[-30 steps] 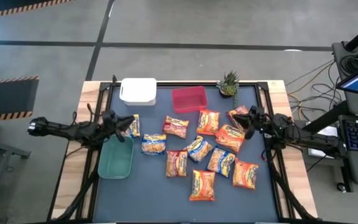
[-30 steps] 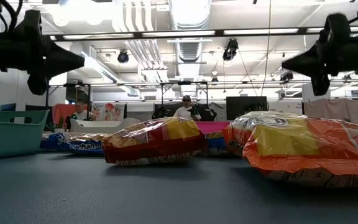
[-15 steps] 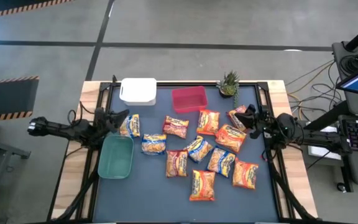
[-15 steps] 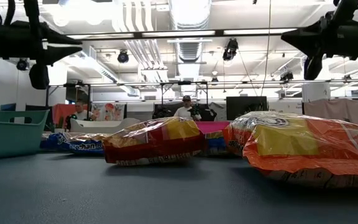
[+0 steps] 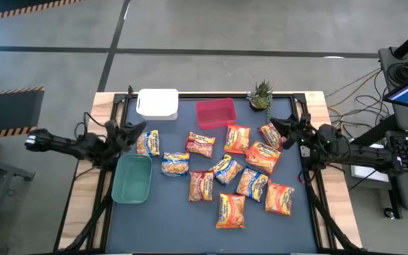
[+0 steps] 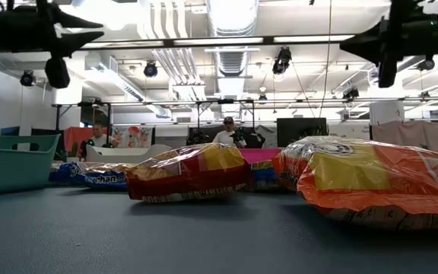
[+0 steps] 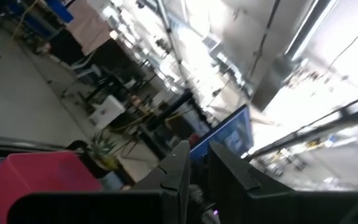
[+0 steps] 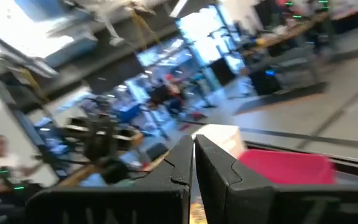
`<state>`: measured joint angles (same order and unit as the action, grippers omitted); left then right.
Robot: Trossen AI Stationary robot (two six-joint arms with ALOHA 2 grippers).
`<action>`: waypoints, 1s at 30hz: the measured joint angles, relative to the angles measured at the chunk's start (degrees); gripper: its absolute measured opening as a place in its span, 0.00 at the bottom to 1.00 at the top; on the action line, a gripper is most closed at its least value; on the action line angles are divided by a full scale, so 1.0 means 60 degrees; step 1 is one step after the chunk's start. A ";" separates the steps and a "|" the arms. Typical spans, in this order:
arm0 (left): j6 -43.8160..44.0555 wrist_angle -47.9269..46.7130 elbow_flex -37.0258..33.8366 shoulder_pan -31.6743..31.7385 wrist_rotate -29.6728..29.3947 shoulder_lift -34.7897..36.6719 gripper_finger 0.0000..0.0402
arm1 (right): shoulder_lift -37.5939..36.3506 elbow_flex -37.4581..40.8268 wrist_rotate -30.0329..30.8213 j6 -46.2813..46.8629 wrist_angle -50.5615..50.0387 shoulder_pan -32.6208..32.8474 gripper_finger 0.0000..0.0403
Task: Sort Maruchan noodles
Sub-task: Put the blue noodle pack into the green bin
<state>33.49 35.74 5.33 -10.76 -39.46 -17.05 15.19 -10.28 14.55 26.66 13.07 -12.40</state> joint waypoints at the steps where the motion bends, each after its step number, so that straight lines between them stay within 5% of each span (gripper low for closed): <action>1: 0.0004 -0.0229 0.0230 0.0000 0.0000 -0.0251 0.10 | 0.0118 -0.0197 0.0229 -0.0058 -0.0253 0.0000 0.02; 5: 0.0010 -0.2215 0.1647 0.0000 -0.0375 -0.1075 0.10 | 0.0635 -0.0949 0.1077 -0.0243 -0.1138 0.0000 0.02; 14: 0.2943 -1.0830 0.6073 0.0000 -0.0834 -0.3329 0.10 | 0.1687 -0.2354 0.1334 -0.1499 -0.1982 0.0000 0.02; 30: 0.6789 -1.5482 1.0275 0.0041 0.1983 -0.8943 0.10 | 0.2436 -0.2721 0.1333 -0.1720 -0.2234 0.0000 0.02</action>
<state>74.22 -57.16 66.98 -10.52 -27.57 -70.71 29.80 -26.61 22.55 16.34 -0.34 -12.40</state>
